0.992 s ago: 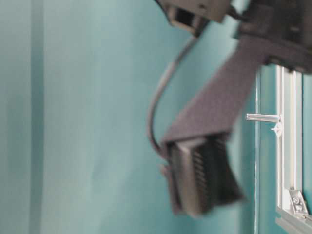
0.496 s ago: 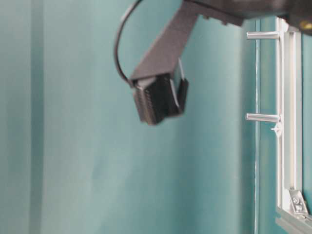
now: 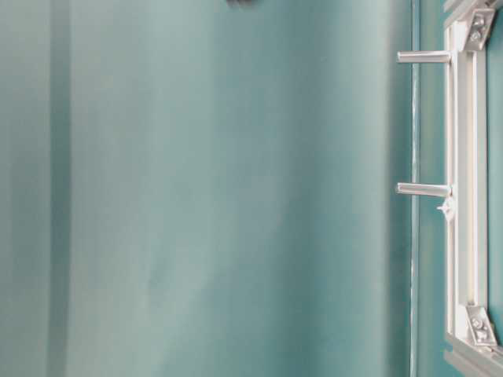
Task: Move the cable alternately left and right between 8 closely spaced pins so it hooks onto each one.
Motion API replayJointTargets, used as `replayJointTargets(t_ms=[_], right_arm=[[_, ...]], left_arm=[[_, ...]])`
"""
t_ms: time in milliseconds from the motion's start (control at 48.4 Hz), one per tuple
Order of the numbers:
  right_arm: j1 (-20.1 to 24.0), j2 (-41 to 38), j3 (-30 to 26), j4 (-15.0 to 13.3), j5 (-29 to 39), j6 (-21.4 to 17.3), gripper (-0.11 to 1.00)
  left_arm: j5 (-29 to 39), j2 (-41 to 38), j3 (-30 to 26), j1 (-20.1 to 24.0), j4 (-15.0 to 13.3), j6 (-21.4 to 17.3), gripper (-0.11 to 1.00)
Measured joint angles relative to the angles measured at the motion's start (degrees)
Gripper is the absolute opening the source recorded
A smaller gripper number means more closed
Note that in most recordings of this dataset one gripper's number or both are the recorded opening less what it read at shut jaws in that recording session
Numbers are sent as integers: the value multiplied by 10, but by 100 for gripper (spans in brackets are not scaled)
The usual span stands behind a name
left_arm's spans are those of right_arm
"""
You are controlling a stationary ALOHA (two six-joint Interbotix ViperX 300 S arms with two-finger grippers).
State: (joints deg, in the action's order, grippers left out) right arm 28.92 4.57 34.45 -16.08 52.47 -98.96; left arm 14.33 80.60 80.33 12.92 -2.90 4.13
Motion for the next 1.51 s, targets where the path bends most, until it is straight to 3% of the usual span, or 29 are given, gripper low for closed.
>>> replayJointTargets(t_ms=[227, 578, 1054, 1508], right_arm=[[-2, 21, 14, -14, -25, -87, 13], [-10, 17, 14, -16, -75, -134, 13], [-80, 15, 14, -16, -79, -137, 13], [-83, 3, 14, -13, -92, -138, 13]], left_arm=[[0, -1, 0, 0, 0, 0, 27], [0, 0, 0, 0, 0, 0, 27], [0, 0, 0, 0, 0, 0, 27], [0, 0, 0, 0, 0, 0, 27]])
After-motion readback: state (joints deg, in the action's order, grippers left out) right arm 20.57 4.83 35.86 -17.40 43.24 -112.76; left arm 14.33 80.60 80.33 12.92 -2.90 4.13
